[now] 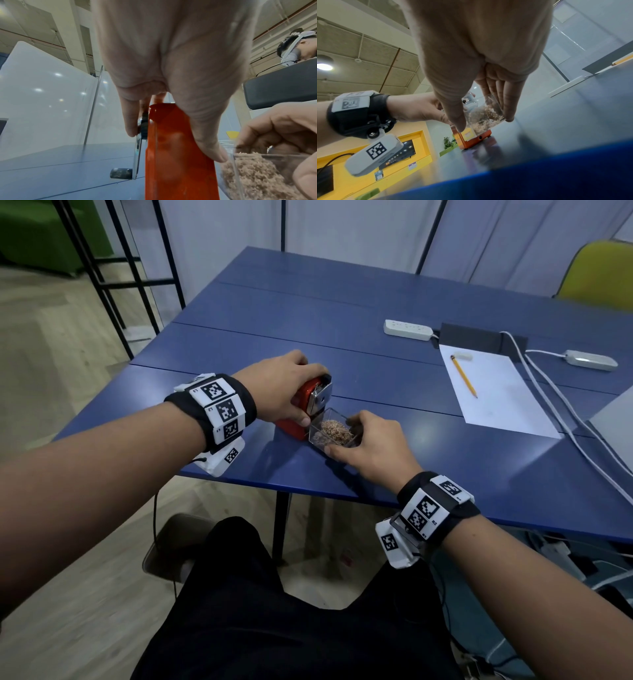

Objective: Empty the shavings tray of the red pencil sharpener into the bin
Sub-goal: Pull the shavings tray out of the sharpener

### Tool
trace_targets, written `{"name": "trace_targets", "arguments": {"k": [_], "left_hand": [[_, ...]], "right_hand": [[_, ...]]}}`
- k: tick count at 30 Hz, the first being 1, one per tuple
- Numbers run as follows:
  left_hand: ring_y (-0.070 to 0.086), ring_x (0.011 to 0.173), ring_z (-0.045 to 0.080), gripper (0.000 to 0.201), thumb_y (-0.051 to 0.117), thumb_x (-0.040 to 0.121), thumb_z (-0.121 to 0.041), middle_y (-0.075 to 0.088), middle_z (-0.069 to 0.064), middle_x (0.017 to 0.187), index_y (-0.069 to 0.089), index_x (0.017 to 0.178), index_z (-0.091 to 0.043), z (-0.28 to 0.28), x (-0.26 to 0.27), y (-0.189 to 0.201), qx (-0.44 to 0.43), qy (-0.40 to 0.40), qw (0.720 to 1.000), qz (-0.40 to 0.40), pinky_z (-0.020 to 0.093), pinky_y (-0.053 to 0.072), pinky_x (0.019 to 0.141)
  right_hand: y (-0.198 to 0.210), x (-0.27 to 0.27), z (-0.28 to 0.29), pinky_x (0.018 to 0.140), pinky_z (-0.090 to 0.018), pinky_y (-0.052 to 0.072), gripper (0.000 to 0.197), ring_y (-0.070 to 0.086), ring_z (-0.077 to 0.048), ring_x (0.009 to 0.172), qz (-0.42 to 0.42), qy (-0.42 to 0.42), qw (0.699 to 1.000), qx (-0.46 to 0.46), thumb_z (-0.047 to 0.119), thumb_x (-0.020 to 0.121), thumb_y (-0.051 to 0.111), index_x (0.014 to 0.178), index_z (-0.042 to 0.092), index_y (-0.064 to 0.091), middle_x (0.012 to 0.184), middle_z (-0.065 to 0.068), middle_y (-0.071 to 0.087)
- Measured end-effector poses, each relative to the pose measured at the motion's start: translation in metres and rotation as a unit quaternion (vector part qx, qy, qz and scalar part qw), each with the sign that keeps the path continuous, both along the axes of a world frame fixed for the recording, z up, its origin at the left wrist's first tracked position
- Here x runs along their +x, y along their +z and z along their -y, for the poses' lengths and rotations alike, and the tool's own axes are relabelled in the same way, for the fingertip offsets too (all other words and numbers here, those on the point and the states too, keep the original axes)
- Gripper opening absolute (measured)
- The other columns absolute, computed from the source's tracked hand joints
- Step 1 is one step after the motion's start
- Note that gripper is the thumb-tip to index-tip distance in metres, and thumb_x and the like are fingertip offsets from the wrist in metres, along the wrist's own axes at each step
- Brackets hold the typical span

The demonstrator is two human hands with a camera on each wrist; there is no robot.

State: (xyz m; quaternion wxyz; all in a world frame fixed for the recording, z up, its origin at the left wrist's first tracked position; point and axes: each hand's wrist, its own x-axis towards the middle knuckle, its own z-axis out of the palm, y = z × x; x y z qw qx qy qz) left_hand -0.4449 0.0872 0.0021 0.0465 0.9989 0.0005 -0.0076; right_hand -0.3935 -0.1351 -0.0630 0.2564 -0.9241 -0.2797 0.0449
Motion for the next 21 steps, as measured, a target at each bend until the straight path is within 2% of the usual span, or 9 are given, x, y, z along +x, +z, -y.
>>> {"name": "trace_targets", "arguments": {"k": [5,9,12,15,18,21], "left_hand": [[0.056,0.133,0.037,0.106,0.087,0.076,-0.051,0.039,0.005,0.157,0.027,0.162,-0.041,0.0,-0.003,-0.003,-0.001,0.017,1.0,0.0,0.052,0.054,0.103],[0.044,0.146,0.038,0.12,0.09,0.074,-0.051,0.025,0.009,0.169,0.014,0.167,-0.04,-0.003,-0.012,-0.006,-0.02,0.026,0.999,0.005,0.05,0.048,0.112],[0.03,0.153,0.041,0.126,0.092,0.07,-0.053,0.013,0.015,0.171,0.013,0.167,-0.035,-0.002,-0.028,-0.011,-0.028,0.044,0.998,0.03,0.055,0.04,0.118],[0.025,0.147,0.044,0.125,0.091,0.065,-0.06,0.015,0.017,0.162,0.02,0.162,-0.025,0.004,-0.05,-0.018,-0.012,0.079,0.992,0.093,0.061,0.037,0.116],[0.034,0.134,0.038,0.115,0.088,0.063,-0.065,0.027,0.015,0.148,0.028,0.151,-0.02,0.01,-0.069,-0.03,-0.03,0.09,0.986,0.135,0.054,0.039,0.111],[0.039,0.127,0.029,0.107,0.085,0.065,-0.069,0.032,0.008,0.141,0.031,0.144,-0.021,0.01,-0.081,-0.046,-0.072,0.073,0.988,0.118,0.047,0.044,0.108]], "right_hand": [[0.0,-0.006,0.005,0.098,-0.039,0.058,0.078,0.07,-0.024,0.118,-0.002,0.007,1.0,0.003,0.06,0.077,0.087,0.137,0.014,0.065,0.126,-0.005,0.076],[0.0,-0.01,0.009,0.097,-0.037,0.059,0.077,0.07,-0.023,0.117,-0.002,0.009,1.0,0.006,0.06,0.078,0.087,0.137,0.015,0.065,0.128,-0.004,0.076],[0.001,-0.015,0.013,0.096,-0.036,0.06,0.076,0.07,-0.022,0.115,-0.008,0.019,1.0,0.009,0.058,0.079,0.087,0.137,0.014,0.065,0.129,-0.005,0.075],[0.001,-0.019,0.015,0.097,-0.038,0.06,0.077,0.07,-0.021,0.116,-0.013,0.03,0.999,0.007,0.059,0.079,0.087,0.138,0.014,0.065,0.13,-0.004,0.075],[0.0,-0.024,0.014,0.092,-0.031,0.06,0.078,0.07,-0.018,0.112,-0.018,0.041,0.999,0.01,0.06,0.079,0.087,0.138,0.015,0.064,0.128,-0.003,0.075],[0.001,-0.031,0.009,0.087,-0.022,0.057,0.078,0.07,-0.012,0.107,-0.029,0.061,0.998,0.011,0.061,0.078,0.088,0.138,0.017,0.063,0.127,-0.001,0.075]]}}
